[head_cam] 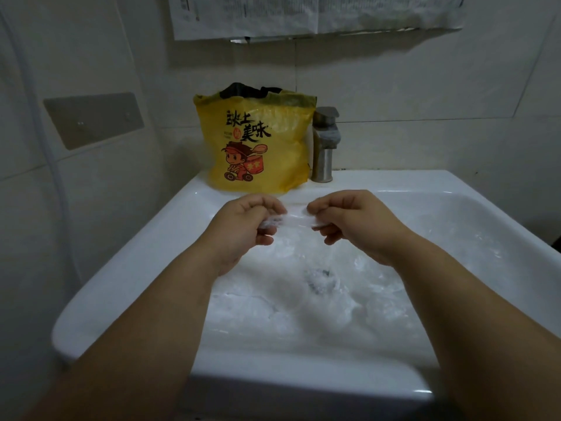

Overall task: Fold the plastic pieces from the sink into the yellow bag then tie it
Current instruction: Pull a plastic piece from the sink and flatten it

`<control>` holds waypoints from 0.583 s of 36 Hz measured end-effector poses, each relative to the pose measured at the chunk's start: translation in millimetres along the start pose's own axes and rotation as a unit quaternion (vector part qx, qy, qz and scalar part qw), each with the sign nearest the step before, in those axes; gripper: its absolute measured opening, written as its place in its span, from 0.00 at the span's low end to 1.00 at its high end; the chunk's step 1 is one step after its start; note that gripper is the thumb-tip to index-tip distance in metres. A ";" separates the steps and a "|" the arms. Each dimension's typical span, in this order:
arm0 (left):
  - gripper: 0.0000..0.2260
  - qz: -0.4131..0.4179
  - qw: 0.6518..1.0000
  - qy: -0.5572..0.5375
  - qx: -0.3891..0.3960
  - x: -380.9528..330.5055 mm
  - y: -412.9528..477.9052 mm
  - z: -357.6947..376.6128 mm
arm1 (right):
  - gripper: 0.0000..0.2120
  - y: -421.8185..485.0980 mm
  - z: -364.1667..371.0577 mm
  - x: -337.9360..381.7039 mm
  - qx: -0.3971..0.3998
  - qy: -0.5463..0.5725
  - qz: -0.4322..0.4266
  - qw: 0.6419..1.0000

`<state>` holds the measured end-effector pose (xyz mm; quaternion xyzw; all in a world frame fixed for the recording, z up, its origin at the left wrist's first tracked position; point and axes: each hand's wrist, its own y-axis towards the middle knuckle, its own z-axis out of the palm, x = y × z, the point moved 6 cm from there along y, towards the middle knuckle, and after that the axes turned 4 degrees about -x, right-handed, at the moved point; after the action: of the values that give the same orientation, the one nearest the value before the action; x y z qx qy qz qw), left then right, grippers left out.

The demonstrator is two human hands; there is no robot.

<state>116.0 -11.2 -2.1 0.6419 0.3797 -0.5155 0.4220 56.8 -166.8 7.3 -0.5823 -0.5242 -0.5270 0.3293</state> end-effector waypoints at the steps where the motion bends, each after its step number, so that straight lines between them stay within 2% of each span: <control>1: 0.17 -0.002 1.000 -0.002 -0.007 -0.2 0.1 -1.2 | 0.11 0.0 -1.0 0.1 0.000 0.001 -0.001 1.000; 3: 0.15 -0.016 0.999 -0.047 -0.010 -1.6 0.0 -3.2 | 0.12 0.0 -3.5 -0.1 0.002 0.001 -0.005 1.000; 5: 0.11 -0.032 0.993 -0.112 0.018 -3.2 -0.7 -3.0 | 0.15 0.2 -6.2 -0.2 -0.004 -0.034 -0.016 0.999; 7: 0.10 -0.029 0.990 -0.130 0.052 -4.6 -1.9 -2.3 | 0.18 0.1 -6.7 -0.5 -0.014 -0.073 -0.026 0.997; 12: 0.17 0.011 0.997 -0.029 0.074 -3.4 -4.3 0.5 | 0.17 1.4 -12.2 1.6 -0.053 -0.108 -0.056 0.991; 15: 0.13 0.031 0.998 -0.008 0.058 -3.2 -3.6 0.4 | 0.10 1.8 -13.2 2.1 -0.064 -0.097 -0.063 0.991; 17: 0.09 0.035 0.998 -0.020 0.039 -3.0 -2.2 -1.0 | 0.03 1.4 -11.5 1.3 -0.059 -0.091 -0.066 0.992; 19: 0.05 0.044 0.999 -0.011 0.024 -3.5 -1.5 -1.6 | 0.03 0.9 -10.3 1.6 -0.057 -0.082 -0.066 0.993; 21: 0.06 0.053 0.999 0.007 0.011 -3.7 -1.5 -1.8 | 0.06 0.7 -9.8 1.5 -0.058 -0.068 -0.065 0.994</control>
<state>114.6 -9.2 1.6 0.6693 0.3421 -0.4922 0.4391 54.7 -175.7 11.1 -0.5996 -0.5506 -0.5358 0.2240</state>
